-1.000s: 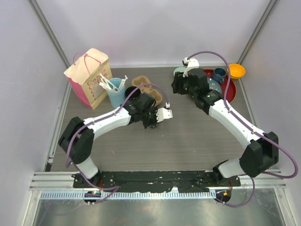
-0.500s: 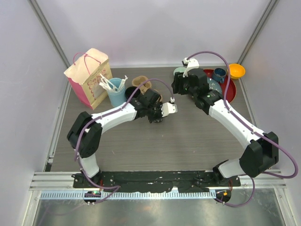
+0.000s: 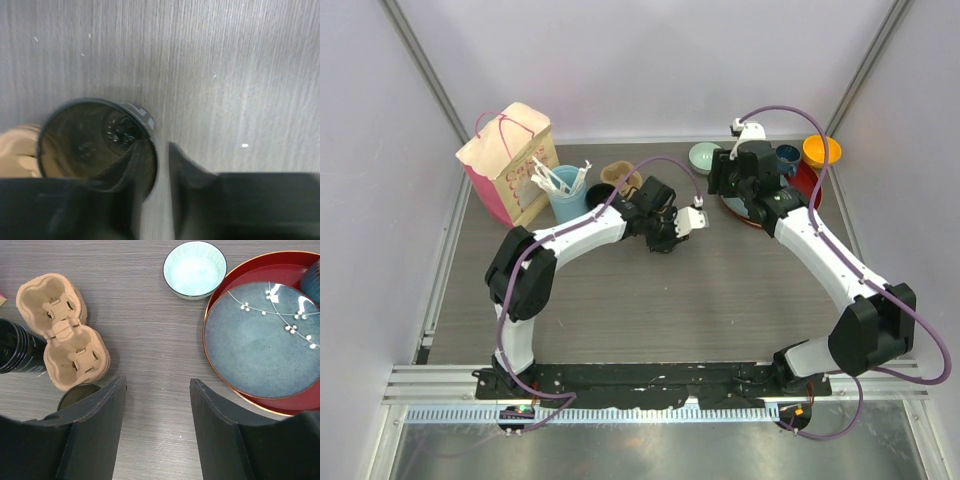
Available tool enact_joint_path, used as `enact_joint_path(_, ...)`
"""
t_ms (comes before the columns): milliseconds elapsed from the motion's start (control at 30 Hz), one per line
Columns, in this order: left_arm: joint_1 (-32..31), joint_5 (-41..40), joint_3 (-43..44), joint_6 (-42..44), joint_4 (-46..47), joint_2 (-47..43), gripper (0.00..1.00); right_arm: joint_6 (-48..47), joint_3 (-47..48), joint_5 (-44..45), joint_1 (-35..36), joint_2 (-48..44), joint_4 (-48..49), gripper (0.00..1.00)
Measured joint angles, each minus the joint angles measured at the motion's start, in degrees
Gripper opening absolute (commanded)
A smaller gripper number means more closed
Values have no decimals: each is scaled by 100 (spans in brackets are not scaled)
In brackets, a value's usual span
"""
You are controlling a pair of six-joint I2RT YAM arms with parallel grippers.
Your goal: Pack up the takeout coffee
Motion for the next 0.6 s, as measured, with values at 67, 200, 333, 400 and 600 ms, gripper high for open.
enact_joint_path(67, 0, 24, 0, 28, -52, 0, 54, -2, 0, -4, 4, -9, -2, 59)
enact_joint_path(200, 0, 35, 20, -28, -271, -9, 59, -2, 0, -66, 7, -9, -22, 59)
enact_joint_path(333, 0, 24, 339, -177, -671, -61, 60, 0, 0, -155, 7, -9, -28, 59)
enact_joint_path(400, 0, -9, 675, -323, -872, -151, 62, -2, -4, -216, 7, -9, -26, 59)
enact_joint_path(600, 295, -348, 1202, -691, -1012, -791, 48, -28, -144, -424, 7, -9, -26, 59)
